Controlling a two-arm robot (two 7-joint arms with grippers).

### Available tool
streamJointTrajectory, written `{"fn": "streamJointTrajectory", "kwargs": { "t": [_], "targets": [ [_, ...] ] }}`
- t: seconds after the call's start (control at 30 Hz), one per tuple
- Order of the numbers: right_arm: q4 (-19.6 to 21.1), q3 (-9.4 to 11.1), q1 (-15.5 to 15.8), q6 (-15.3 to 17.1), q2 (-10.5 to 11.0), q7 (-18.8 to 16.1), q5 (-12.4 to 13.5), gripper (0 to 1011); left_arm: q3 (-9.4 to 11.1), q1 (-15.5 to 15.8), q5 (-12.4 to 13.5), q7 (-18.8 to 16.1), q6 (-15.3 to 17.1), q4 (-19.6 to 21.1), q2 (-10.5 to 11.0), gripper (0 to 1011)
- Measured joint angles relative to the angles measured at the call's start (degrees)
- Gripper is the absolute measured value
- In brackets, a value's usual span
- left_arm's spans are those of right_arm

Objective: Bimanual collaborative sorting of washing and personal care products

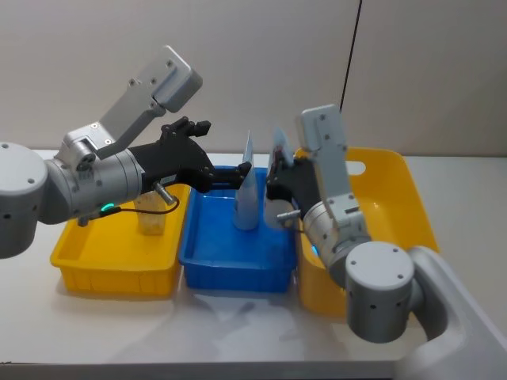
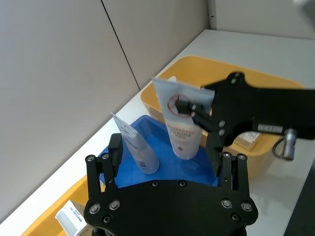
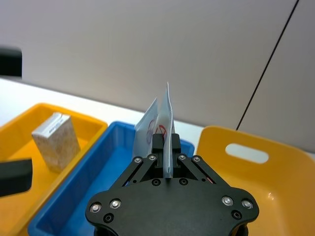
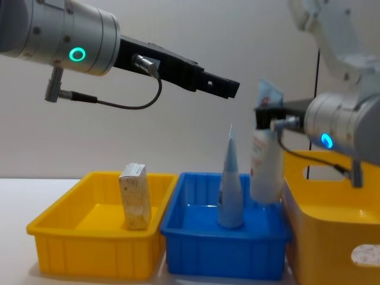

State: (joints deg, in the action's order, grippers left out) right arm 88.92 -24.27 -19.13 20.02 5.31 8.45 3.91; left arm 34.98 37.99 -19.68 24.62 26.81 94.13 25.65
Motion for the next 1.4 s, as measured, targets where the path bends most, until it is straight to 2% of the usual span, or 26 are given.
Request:
{"fn": "streamJointTrajectory", "kwargs": {
  "t": [0.33,0.43,0.87,1.1,1.4],
  "targets": [
    [4.9,2.8,0.8,-1.1,0.2,0.2,0.8,61,0.0,0.0,0.0,0.0,0.0,0.0,0.0,1001],
    [6.4,4.4,0.9,-2.0,0.1,0.2,1.6,60,0.0,0.0,0.0,0.0,0.0,0.0,0.0,1002],
    [8.0,9.2,0.8,-3.4,0.2,0.8,2.9,60,0.0,0.0,0.0,0.0,0.0,0.0,0.0,1001],
    [7.8,10.5,0.5,-2.5,0.2,0.8,3.1,60,0.0,0.0,0.0,0.0,0.0,0.0,0.0,1001],
    [6.2,10.9,-0.5,0.4,0.3,0.1,3.2,60,0.0,0.0,0.0,0.0,0.0,0.0,0.0,1001]
  ]
}}
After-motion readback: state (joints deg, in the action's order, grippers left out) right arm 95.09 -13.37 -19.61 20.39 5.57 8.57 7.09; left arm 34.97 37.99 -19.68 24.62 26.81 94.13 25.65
